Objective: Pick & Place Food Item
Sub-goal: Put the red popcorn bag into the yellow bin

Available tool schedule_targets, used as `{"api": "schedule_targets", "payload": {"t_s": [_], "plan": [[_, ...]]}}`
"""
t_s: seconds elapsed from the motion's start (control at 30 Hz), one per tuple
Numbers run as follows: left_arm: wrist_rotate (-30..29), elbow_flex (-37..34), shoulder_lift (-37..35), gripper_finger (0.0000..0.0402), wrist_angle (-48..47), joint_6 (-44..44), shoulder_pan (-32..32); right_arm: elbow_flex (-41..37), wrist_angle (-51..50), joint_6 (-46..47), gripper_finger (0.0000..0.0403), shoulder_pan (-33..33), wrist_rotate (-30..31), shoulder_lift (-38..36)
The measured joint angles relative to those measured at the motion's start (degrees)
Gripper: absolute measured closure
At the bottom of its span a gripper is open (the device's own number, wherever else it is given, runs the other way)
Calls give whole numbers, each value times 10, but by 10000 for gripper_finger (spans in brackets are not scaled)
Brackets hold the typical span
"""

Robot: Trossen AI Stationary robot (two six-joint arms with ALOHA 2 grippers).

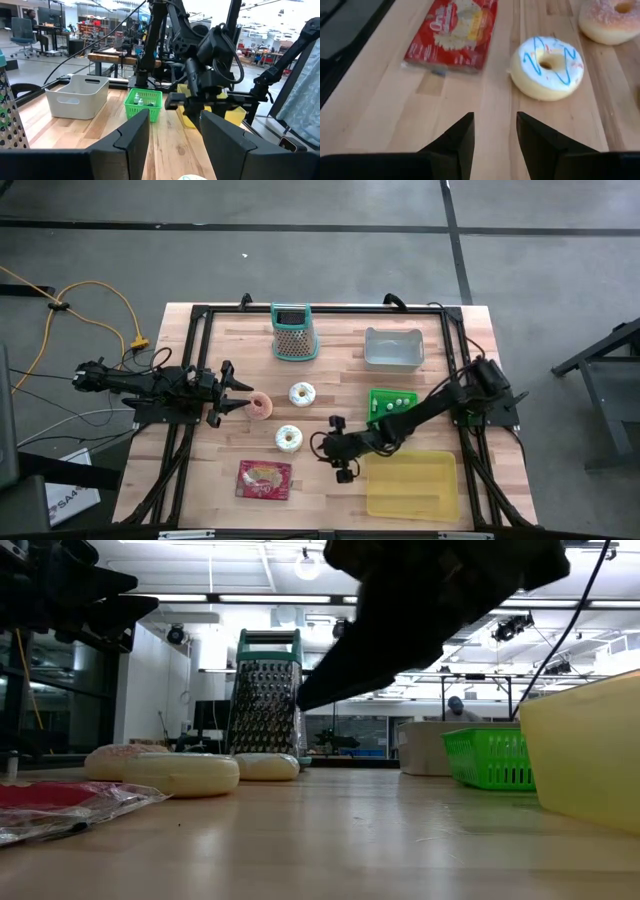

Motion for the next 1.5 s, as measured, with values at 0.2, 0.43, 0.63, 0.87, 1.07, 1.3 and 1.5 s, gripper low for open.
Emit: {"api": "schedule_targets", "payload": {"t_s": [0.2,0.43,0.63,0.87,1.07,1.3,1.5], "plan": [[0,0,0,232,0,0,0,0,45,-4,270,-2,-1,9],[0,0,0,232,0,0,0,0,65,25,270,-1,-27,9],[-3,0,0,232,8,0,0,0,86,27,270,-5,-30,9],[-3,0,0,232,8,0,0,0,87,28,270,-19,-30,9],[-6,0,0,232,18,-13,0,0,87,38,270,-25,-29,9],[-26,0,0,232,17,-117,0,0,84,82,270,-24,-34,8],[51,8,6,232,17,-221,0,0,75,147,270,-24,-66,8]]}}
